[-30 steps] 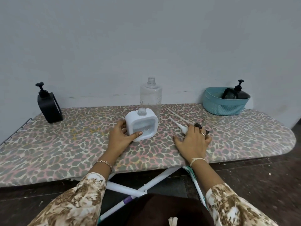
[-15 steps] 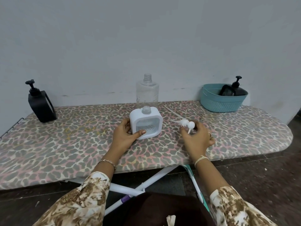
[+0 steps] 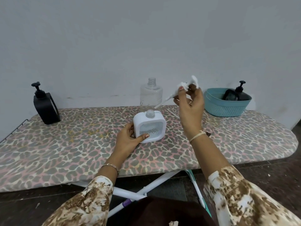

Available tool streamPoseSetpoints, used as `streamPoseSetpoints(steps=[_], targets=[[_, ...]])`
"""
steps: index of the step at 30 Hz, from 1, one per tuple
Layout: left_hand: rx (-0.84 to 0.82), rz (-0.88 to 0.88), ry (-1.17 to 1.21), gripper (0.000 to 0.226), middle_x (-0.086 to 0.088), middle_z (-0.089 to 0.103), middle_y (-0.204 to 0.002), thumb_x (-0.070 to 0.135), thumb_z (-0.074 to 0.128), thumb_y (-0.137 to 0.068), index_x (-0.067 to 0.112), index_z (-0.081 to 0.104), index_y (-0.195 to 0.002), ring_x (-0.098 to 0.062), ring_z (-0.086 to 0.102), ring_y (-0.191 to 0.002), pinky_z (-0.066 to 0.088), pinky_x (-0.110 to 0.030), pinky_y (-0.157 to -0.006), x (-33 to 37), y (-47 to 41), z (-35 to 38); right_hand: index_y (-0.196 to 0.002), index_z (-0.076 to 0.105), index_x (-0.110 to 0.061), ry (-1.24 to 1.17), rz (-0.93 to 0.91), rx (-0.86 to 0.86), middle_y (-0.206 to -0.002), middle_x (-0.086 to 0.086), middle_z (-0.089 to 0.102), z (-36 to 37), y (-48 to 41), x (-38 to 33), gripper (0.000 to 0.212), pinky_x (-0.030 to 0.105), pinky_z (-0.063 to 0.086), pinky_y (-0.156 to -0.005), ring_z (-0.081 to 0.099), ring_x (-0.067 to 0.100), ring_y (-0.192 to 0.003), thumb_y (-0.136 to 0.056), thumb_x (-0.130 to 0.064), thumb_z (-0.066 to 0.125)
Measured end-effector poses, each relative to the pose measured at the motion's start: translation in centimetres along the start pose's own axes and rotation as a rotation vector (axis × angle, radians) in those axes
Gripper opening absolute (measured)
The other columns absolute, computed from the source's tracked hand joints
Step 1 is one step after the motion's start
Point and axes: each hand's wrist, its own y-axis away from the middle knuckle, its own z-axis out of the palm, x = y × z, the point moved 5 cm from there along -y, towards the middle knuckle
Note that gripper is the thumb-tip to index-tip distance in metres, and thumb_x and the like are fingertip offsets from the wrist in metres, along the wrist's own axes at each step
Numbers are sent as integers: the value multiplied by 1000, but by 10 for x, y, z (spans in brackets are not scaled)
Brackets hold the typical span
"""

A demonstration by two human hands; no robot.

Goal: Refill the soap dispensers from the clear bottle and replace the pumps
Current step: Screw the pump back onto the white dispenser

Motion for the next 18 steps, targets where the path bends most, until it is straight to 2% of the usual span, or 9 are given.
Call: streamPoseSetpoints(steps=[5, 9, 12, 15, 18], targets=[[-9, 0, -3, 69, 6, 64, -118, 22, 88, -66, 19, 54, -126, -5, 61, -105, 53, -30, -91, -3, -2, 0, -108, 55, -18, 198, -117, -108, -108, -1, 64, 24, -4, -1, 18, 36, 59, -77, 69, 15, -87, -95, -29, 59], [-4, 11, -2, 64, 9, 63, -113, 22, 88, -66, 26, 52, -119, 0, 60, -101, 51, -23, -85, -2, -1, 0, -115, 56, -14, 337, -167, -251, -105, -7, 64, 35, -3, 4, 23, 26, 58, -74, 68, 7, -84, -97, -27, 56], [-2, 12, 14, 62, 7, 64, -114, 22, 88, -66, 27, 53, -117, -1, 61, -102, 51, -24, -86, -2, -1, 0, -121, 58, -17, 386, -129, -392, -101, -17, 61, 45, 0, 15, 27, 26, 56, -80, 66, 2, -87, -96, -28, 58], [1, 9, 20, 60, 4, 65, -115, 21, 88, -66, 25, 54, -115, -5, 63, -103, 52, -26, -87, -2, -2, 0, -128, 57, -13, 400, -85, -502, -108, -10, 64, 50, 4, 27, 35, 20, 50, -89, 62, 4, -100, -96, -25, 58], [3, 15, 18, 59, 4, 66, -113, 22, 88, -66, 25, 55, -114, -6, 63, -103, 53, -26, -87, -1, -2, 0, -131, 56, -10, 368, -51, -513, -113, -5, 64, 50, 2, 32, 38, 18, 47, -92, 61, 7, -106, -96, -22, 58]])
